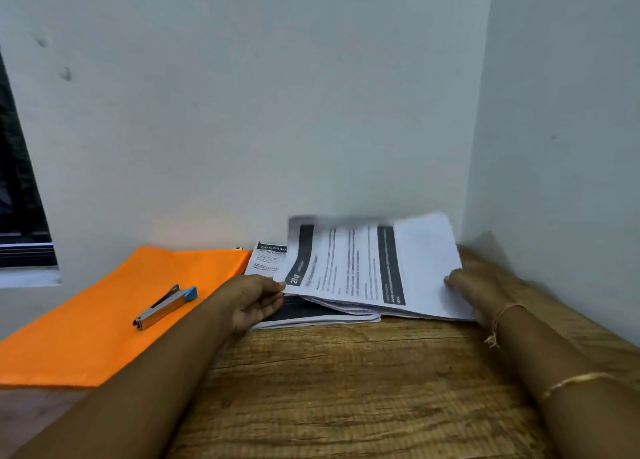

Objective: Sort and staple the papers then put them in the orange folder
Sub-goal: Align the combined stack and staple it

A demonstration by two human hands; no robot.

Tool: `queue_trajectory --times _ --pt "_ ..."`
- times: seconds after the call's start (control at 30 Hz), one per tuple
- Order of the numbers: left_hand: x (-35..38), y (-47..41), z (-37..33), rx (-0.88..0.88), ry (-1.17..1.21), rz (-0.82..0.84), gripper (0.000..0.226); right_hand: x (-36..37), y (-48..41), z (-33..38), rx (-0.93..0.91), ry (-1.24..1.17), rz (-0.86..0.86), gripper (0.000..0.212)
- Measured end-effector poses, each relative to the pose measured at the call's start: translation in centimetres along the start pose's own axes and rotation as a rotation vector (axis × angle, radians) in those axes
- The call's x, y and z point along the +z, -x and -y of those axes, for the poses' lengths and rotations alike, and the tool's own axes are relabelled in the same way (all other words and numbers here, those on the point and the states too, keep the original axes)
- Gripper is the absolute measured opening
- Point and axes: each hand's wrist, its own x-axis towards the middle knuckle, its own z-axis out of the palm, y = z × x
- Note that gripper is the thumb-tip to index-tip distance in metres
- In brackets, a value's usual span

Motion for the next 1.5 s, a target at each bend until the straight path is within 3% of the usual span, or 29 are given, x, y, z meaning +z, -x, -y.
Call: queue_trajectory --times 0.27,0.37,0.43,0.53,0.63,0.7,0.83,0.97,1.0,1.03,1.13,1.27,1.5 --pt "0.4 0.4 0.0 -0.008 0.122 0.016 0.014 0.7 -0.5 -0.5 -0.080 0.310 0.032 0.046" --pt "0.8 0.6 -0.1 -0.012 0.183 0.051 0.012 1.6 -0.5 -0.3 -0.306 0.569 -0.128 0.037" --pt "1.1 0.8 -0.1 -0.010 0.214 0.077 0.011 2.1 0.3 0.7 -0.477 0.484 -0.205 0.027" --pt "1.4 1.1 0.0 -0.005 0.254 0.113 0.010 3.2 3.0 3.1 -0.798 0.256 -0.088 0.012" --pt "1.7 1.3 0.2 0.011 0.255 0.133 0.010 4.3 5.3 4.7 -0.998 0.282 0.060 0.039" --pt "1.8 1.3 0.2 0.031 0.255 0.157 0.010 5.0 6.7 5.7 -1.007 0.219 0.153 0.051" --pt "1.9 1.4 0.2 0.085 0.222 0.235 0.011 7.2 9.9 7.6 -0.881 0.103 0.434 0.052" --pt "1.8 1.1 0.2 0.187 0.161 0.341 0.007 9.6 12.1 8.7 -0.426 0.210 0.894 0.068" --pt "1.8 1.2 0.2 0.210 0.152 0.358 0.016 10.3 12.2 8.8 -0.359 0.226 0.947 0.072" --pt "1.7 1.2 0.1 0.219 0.149 0.375 0.025 11.0 12.1 8.9 -0.320 0.220 0.945 0.076" --pt "1.8 1.8 -0.2 0.256 0.128 0.369 0.021 12.8 11.6 9.3 -0.192 0.077 0.822 0.087" --pt "1.2 1.5 -0.5 0.288 0.214 0.317 0.027 14.3 11.1 9.2 -0.015 -0.051 0.787 0.089" --pt "0.6 1.0 -0.7 0.231 0.255 0.250 0.020 13.3 9.6 8.1 0.261 -0.494 0.711 0.057"
